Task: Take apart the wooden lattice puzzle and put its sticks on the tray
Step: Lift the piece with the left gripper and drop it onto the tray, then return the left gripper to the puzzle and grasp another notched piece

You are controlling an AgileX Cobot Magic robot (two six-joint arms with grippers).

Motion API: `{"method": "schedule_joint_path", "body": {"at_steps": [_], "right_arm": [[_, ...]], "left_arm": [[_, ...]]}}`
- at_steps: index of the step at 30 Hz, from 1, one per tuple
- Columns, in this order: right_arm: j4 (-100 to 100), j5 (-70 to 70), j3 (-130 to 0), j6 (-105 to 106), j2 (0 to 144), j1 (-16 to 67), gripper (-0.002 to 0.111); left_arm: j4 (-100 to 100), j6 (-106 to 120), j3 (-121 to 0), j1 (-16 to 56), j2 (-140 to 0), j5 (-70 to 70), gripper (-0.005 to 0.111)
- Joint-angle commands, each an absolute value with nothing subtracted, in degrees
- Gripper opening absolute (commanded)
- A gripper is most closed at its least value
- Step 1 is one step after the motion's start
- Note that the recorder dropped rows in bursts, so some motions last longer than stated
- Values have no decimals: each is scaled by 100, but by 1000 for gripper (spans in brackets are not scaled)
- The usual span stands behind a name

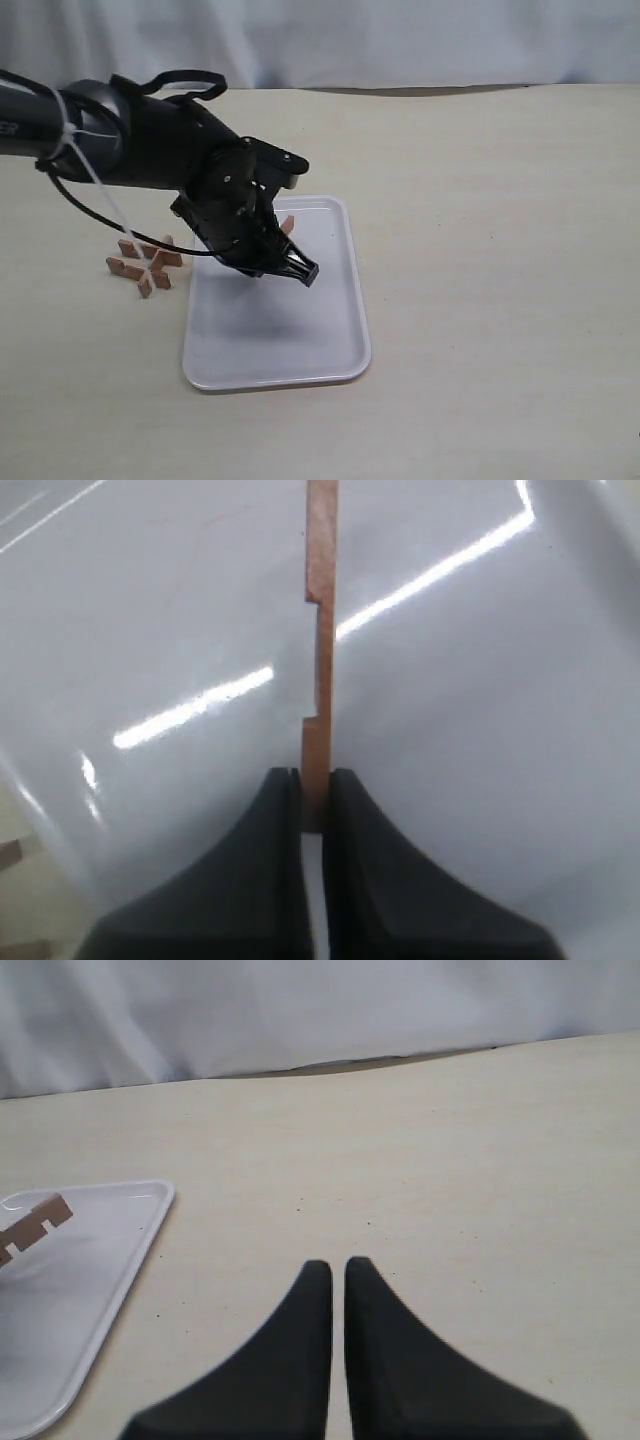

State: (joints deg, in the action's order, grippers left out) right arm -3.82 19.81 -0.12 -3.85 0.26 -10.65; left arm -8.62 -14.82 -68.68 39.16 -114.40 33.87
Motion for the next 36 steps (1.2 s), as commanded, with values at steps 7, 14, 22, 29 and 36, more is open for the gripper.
{"method": "schedule_joint_path", "body": {"at_steps": [7,14,22,29,36], "right_arm": [[-362,1977,0,-378,0,-1047,4],[-362,1977,0,-378,0,-1047,4],[-362,1977,0,-378,0,-1047,4],[-362,1977,0,-378,0,-1047,4],[-362,1977,0,-378,0,-1047,4]], "left_arm": [[2347,1423,-7407,3228,-11819,3428,0],[2638,1649,-7407,2858,-12050,3432,11],[2112,1607,-7407,2652,-11478,3778,52],[-796,-351,-7394,2575,-10155,5297,52],[-936,-433,-6733,2575,-9633,5698,52]]}}
